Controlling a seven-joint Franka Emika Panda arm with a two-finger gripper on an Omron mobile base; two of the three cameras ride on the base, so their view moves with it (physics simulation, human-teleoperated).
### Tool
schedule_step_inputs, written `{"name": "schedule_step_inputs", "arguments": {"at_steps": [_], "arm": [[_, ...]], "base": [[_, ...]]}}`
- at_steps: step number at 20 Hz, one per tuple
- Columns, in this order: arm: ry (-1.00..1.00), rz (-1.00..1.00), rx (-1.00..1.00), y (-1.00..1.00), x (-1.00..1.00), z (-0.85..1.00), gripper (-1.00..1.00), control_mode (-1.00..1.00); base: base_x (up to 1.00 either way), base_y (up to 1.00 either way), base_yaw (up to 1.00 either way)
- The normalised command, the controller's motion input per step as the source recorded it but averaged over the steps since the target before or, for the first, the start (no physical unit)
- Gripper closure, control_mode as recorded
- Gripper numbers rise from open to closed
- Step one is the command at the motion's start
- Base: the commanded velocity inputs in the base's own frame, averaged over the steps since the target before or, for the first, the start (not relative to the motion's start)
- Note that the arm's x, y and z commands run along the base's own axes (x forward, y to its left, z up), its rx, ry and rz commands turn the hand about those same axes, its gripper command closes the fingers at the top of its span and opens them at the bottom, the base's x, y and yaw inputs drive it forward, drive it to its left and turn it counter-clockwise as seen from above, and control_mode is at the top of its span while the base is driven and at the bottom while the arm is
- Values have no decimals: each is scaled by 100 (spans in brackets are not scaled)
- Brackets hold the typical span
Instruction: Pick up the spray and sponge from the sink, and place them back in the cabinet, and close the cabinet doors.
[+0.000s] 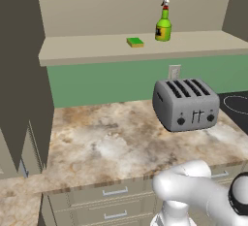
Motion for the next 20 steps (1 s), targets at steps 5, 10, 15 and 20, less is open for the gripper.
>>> {"name": "schedule_step_inputs", "arguments": {"at_steps": [5,10,15,20], "arm": [[0,0,0,-15,-4,0,-100,-100],[0,0,0,-16,-6,0,-100,-100],[0,0,0,-14,-10,0,-100,-100],[0,0,0,-13,-10,0,-100,-100]], "base": [[0,0,0],[0,0,0],[0,0,0],[0,0,0]]}}
